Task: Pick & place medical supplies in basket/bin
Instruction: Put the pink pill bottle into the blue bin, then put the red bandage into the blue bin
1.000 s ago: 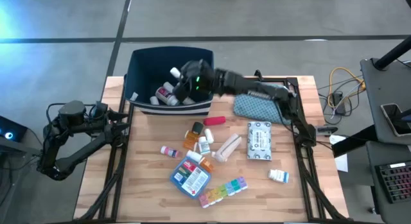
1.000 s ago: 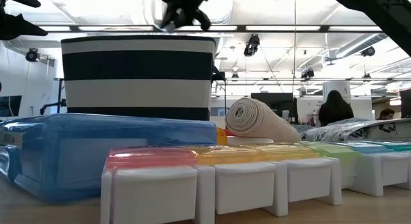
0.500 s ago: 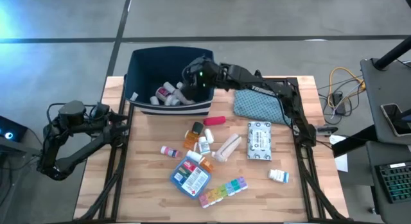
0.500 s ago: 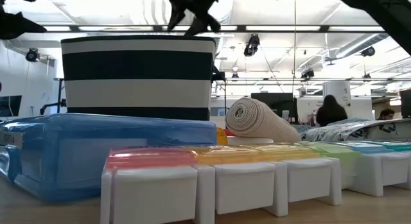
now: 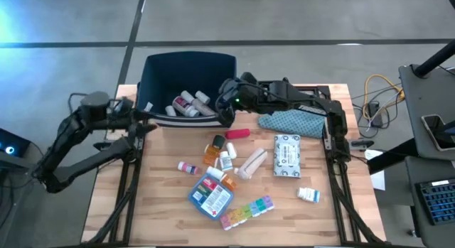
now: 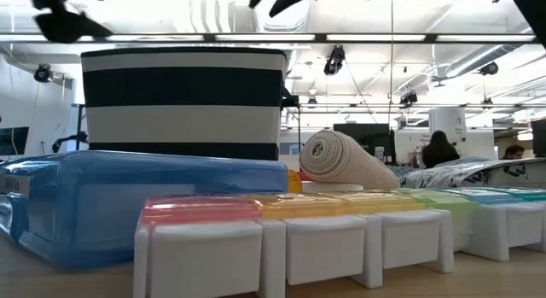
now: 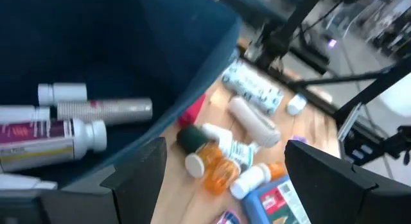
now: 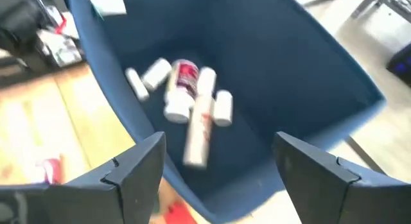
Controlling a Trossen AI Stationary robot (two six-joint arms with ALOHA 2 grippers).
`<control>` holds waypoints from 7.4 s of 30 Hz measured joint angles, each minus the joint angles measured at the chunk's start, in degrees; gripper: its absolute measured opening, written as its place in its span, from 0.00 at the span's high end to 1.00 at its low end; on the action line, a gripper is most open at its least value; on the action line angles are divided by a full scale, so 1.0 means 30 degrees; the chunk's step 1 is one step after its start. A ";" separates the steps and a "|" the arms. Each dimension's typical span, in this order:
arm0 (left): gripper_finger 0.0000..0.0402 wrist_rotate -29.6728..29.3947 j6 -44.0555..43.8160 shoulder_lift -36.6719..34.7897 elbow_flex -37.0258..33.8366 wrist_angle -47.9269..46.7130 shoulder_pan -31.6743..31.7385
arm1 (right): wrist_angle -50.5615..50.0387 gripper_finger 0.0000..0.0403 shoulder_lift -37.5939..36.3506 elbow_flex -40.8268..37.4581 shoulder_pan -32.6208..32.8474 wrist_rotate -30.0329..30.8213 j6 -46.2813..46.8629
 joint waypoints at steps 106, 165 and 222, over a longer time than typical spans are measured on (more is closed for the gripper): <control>0.62 -1.9487 -0.3136 1.6945 1.3248 -0.1872 -1.5765 | -0.4038 0.33 -0.4896 -0.0207 -0.0692 -0.3585 -0.8071; 0.32 -1.4112 0.1244 0.8901 0.7439 -0.0835 -0.5359 | 1.7025 0.32 -0.1132 -2.2945 -0.3337 -0.8696 -0.7921; 0.32 -1.2493 -0.4200 0.7016 0.8389 -0.3006 -0.5497 | 1.3687 0.64 -0.3110 -0.9842 -0.4494 -0.9761 -0.2802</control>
